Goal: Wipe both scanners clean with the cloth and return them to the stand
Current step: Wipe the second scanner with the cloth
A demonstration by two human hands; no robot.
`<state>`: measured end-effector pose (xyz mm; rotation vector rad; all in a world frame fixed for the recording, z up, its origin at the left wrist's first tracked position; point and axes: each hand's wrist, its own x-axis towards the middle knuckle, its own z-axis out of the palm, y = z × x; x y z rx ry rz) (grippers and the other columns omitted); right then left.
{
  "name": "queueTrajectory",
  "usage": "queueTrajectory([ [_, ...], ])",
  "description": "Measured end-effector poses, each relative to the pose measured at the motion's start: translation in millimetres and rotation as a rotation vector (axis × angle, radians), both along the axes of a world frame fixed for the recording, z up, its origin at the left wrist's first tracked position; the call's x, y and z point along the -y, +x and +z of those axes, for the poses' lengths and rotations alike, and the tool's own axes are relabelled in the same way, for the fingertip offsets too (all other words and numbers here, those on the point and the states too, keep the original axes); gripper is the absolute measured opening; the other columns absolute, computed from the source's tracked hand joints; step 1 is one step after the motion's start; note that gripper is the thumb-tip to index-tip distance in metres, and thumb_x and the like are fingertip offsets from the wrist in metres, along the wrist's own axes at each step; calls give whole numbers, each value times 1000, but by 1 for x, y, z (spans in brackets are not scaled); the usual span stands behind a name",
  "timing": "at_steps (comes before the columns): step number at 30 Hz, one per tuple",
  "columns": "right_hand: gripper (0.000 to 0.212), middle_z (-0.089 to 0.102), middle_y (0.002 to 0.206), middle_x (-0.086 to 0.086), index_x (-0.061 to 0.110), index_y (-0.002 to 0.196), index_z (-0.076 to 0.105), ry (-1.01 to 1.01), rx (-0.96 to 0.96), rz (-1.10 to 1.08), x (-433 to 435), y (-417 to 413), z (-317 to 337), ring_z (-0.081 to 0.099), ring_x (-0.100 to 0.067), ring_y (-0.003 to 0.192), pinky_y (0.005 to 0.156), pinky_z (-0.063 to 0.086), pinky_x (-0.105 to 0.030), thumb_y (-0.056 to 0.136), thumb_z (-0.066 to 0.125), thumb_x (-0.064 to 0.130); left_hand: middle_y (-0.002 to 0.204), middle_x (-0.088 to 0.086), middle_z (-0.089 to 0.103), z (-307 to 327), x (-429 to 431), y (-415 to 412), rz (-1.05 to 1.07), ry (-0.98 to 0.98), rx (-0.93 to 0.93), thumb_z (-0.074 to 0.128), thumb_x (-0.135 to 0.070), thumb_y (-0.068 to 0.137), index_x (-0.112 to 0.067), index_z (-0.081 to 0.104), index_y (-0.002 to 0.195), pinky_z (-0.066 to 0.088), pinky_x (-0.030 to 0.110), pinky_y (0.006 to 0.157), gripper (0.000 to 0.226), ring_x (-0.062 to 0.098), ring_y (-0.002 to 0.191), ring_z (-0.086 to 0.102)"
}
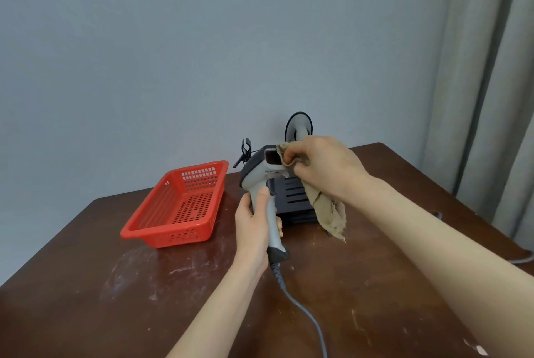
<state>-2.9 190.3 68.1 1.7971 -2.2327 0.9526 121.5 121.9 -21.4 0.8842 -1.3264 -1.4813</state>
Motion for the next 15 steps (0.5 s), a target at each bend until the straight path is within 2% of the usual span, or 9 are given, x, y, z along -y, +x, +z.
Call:
queueTrajectory([
  [3, 32, 63, 102, -3, 27, 105, 67, 75, -71, -178, -2, -11, -7, 55, -25, 80, 64, 40, -29, 86, 48, 10, 62, 3, 51, 1, 0, 7, 16, 55, -49, 51, -37, 96, -5, 54, 102, 39, 26, 40, 32, 13, 45, 47],
  [5, 33, 67, 100, -4, 21, 107, 69, 8, 84, -200, -7, -16, -10, 56, -21, 78, 65, 38, -26, 86, 48, 9, 60, 1, 49, 2, 0, 10, 23, 103, -85, 51, -39, 96, -8, 52, 93, 37, 25, 40, 31, 13, 43, 45],
  [7, 31, 66, 92, 1, 17, 105, 72, -152, 282, -102, -10, -11, -12, 53, -9, 72, 66, 38, -21, 86, 50, 8, 61, 2, 50, -1, 3, 11, 17, 107, -84, 50, -40, 95, -7, 52, 92, 38, 25, 41, 33, 13, 44, 46],
  [8, 29, 66, 92, 3, 17, 103, 73, -228, 335, -49, -10, -5, -11, 52, -6, 75, 68, 37, -18, 86, 51, 8, 64, 3, 53, -3, 3, 11, 13, 94, -76, 50, -41, 95, -6, 54, 94, 40, 27, 45, 35, 15, 48, 50],
  [10, 28, 63, 94, 7, 18, 101, 74, -321, 358, 50, -8, 10, -10, 53, -5, 83, 71, 37, -14, 86, 53, 7, 77, 7, 63, -6, 3, 9, 3, 47, -40, 50, -45, 94, -7, 60, 102, 46, 33, 59, 40, 20, 66, 60],
  [12, 28, 62, 92, 5, 17, 103, 73, -348, 357, 154, -5, 23, -9, 54, -5, 81, 72, 38, -9, 87, 54, 5, 87, 8, 68, -9, 1, 6, -5, 13, -29, 50, -45, 93, -11, 64, 101, 48, 38, 73, 38, 23, 83, 64],
  [15, 28, 65, 106, 4, 16, 111, 67, -317, 325, 212, 2, 33, -11, 57, -7, 101, 84, 37, -9, 86, 58, 6, 89, 4, 71, -6, -5, 2, -3, -2, -19, 50, -43, 94, -14, 66, 98, 51, 38, 81, 32, 22, 90, 67],
])
